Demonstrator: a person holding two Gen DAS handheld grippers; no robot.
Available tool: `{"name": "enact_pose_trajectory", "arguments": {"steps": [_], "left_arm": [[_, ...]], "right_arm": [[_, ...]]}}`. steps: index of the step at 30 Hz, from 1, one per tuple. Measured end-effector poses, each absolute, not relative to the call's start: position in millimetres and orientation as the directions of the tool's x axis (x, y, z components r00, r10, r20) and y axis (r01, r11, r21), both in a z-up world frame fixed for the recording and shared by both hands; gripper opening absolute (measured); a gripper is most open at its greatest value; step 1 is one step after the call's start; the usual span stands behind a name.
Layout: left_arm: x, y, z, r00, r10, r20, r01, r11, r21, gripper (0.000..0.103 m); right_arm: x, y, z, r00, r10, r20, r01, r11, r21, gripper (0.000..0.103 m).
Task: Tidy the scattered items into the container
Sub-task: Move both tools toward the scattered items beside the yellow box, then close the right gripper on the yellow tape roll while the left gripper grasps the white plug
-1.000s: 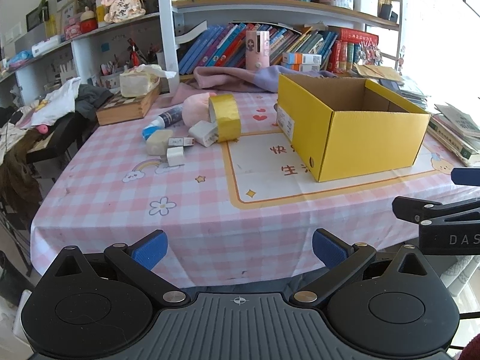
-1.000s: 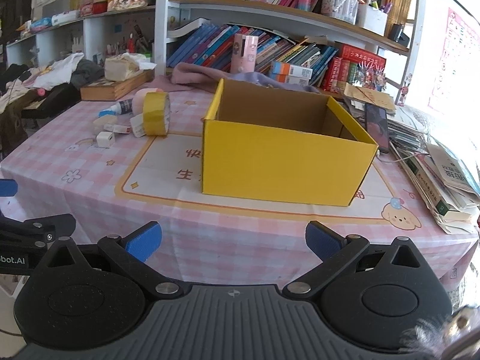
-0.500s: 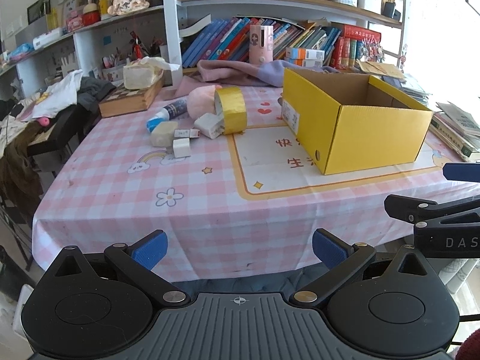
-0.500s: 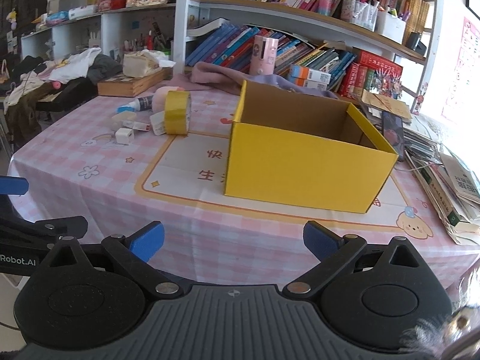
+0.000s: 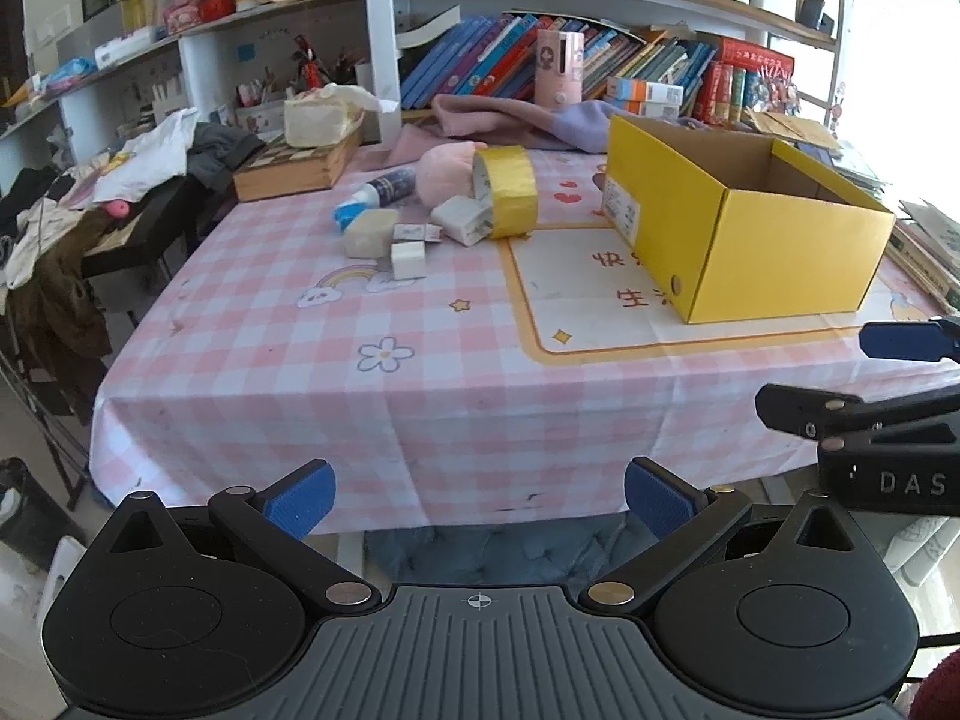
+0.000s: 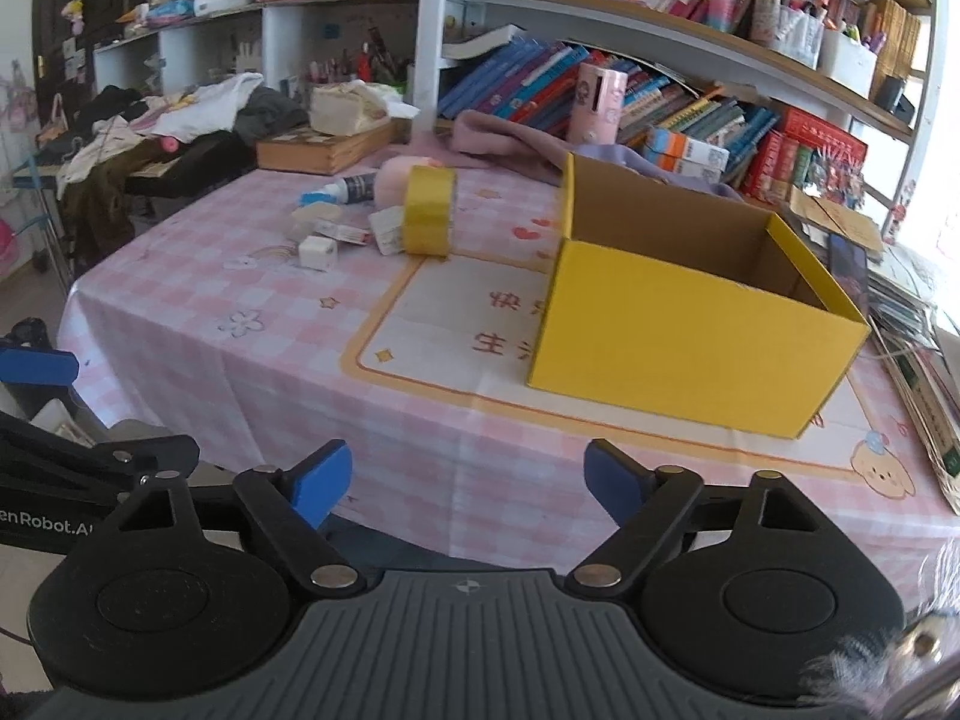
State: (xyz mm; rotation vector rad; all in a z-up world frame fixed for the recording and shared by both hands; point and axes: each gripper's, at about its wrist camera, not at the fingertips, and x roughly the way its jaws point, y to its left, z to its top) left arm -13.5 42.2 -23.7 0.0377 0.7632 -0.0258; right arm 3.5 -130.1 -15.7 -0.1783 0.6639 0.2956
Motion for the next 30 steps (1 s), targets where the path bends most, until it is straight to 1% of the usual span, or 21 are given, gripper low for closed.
{"name": "enact_pose_trajectory", "arguments": {"steps": [1, 3, 7, 9, 11, 15, 21, 25, 27, 30], "left_arm": [[-14.1, 43.8, -23.5, 0.723, -0.006, -0.691, 0.033, 0.999, 0.027, 0.103], [-15.0, 47.4, -23.1, 0.726, 0.000, -0.687, 0.022, 0.999, 0.024, 0.103], [-17.3, 53.3, -23.3, 0.727, 0.011, -0.687, 0.007, 1.000, 0.023, 0.103], [-19.1, 55.7, -22.7, 0.731, 0.014, -0.682, 0.006, 1.000, 0.026, 0.103], [-21.5, 59.0, -21.3, 0.741, 0.015, -0.672, 0.004, 1.000, 0.027, 0.103], [-24.4, 67.5, -18.4, 0.754, 0.031, -0.656, -0.012, 0.999, 0.034, 0.103], [-23.9, 76.0, -14.7, 0.772, 0.018, -0.636, 0.013, 0.999, 0.044, 0.103], [-21.1, 81.7, -12.7, 0.788, 0.020, -0.615, 0.014, 0.999, 0.050, 0.103], [-19.0, 83.7, -10.8, 0.812, 0.040, -0.582, -0.002, 0.998, 0.065, 0.103], [-16.7, 82.6, -5.7, 0.869, 0.078, -0.489, -0.030, 0.994, 0.105, 0.103]], "right_arm": [[4.4, -129.4, -15.4, 0.747, 0.218, -0.629, -0.328, 0.943, -0.062, 0.081], [5.9, -127.4, -14.3, 0.744, 0.229, -0.628, -0.336, 0.940, -0.055, 0.074], [8.6, -120.6, -10.6, 0.742, 0.258, -0.619, -0.364, 0.930, -0.049, 0.067], [10.1, -115.1, -10.0, 0.740, 0.276, -0.614, -0.382, 0.923, -0.046, 0.060], [12.4, -109.6, -9.7, 0.737, 0.288, -0.612, -0.395, 0.918, -0.044, 0.057], [17.8, -95.8, -7.4, 0.745, 0.296, -0.598, -0.408, 0.911, -0.056, 0.055], [26.6, -73.8, -1.1, 0.759, 0.343, -0.554, -0.451, 0.890, -0.066, 0.056], [37.2, -61.4, 0.2, 0.765, 0.339, -0.547, -0.451, 0.889, -0.080, 0.056], [41.5, -58.7, 0.9, 0.767, 0.339, -0.545, -0.450, 0.889, -0.080, 0.057], [50.9, -57.4, 3.3, 0.771, 0.361, -0.525, -0.449, 0.892, -0.046, 0.058]]}}
